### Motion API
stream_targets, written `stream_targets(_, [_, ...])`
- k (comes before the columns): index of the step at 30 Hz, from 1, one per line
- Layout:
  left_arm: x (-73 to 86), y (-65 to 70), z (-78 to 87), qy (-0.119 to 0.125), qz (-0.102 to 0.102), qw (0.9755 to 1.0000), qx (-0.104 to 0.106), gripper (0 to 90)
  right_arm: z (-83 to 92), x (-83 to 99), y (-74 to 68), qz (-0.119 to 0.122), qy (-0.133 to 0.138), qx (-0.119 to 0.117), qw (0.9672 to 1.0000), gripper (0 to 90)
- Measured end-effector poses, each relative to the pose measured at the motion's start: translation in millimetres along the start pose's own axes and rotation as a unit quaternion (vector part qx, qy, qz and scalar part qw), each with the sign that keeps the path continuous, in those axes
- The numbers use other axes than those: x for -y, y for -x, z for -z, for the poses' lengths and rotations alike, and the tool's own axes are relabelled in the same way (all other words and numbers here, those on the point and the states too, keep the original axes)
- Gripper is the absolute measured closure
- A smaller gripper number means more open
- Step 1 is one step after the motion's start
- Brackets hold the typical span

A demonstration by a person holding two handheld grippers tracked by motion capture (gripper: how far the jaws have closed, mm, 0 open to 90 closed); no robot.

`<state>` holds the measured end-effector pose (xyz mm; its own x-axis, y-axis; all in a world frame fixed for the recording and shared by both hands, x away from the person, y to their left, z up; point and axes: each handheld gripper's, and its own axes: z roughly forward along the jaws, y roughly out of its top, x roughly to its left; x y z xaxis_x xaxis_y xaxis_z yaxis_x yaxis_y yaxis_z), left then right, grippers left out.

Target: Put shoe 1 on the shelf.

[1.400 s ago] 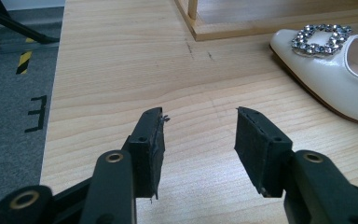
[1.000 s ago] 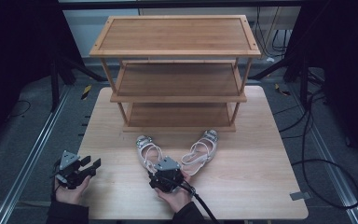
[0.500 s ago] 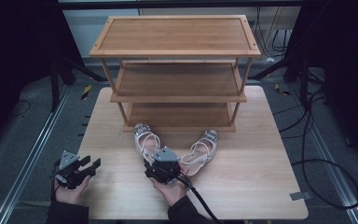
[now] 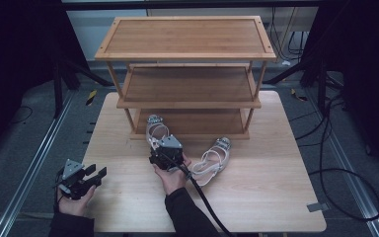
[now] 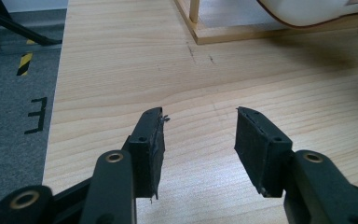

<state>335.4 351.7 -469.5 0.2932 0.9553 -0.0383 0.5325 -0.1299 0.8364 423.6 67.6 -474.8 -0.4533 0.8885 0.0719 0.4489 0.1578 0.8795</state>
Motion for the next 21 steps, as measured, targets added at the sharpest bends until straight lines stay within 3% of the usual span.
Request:
stream_targets(9, [0.0,0.0,-0.5,-0.001,-0.002,1.0000,0.002,51.0,-23.4,-12.2,13.9,-0.026,0.007,0.032,0.9991,37.6])
stream_targets(21, [0.1,-0.2,-1.2,-0.002,-0.003,1.0000,0.000,51.1,-44.1,-18.0,52.1,-0.051,0.007,0.097,0.9939,37.6])
